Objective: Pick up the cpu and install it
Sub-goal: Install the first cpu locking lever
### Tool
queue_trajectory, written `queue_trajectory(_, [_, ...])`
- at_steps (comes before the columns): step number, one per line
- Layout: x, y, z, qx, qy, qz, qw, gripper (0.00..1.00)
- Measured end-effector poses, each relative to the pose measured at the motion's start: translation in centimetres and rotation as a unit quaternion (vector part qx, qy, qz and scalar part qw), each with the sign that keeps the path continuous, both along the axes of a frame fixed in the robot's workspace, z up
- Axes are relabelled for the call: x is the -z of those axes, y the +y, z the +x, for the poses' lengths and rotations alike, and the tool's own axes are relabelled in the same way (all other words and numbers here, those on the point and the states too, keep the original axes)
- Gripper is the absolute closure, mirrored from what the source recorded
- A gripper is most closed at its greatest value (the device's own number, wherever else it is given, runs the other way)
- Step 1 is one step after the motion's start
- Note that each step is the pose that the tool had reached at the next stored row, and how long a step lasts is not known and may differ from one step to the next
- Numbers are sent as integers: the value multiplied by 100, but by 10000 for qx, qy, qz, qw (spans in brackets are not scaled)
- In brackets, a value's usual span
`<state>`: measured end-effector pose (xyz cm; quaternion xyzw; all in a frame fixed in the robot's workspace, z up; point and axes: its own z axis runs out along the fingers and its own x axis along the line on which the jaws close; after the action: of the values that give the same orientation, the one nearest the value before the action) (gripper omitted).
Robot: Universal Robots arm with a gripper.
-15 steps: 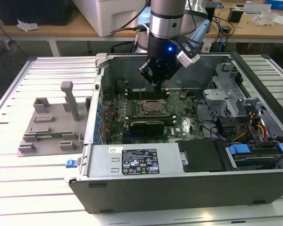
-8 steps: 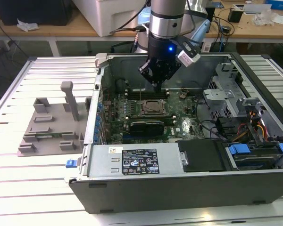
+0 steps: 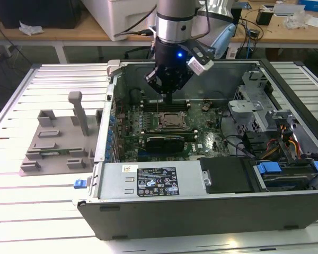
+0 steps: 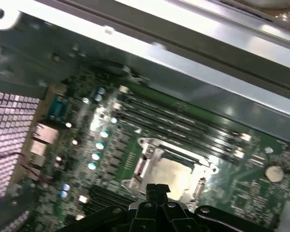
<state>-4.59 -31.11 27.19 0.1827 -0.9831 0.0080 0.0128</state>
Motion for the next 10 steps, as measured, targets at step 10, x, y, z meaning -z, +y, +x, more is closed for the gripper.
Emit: queue_trajectory(10, [18, 135, -265, 10, 0, 10, 10000, 89])
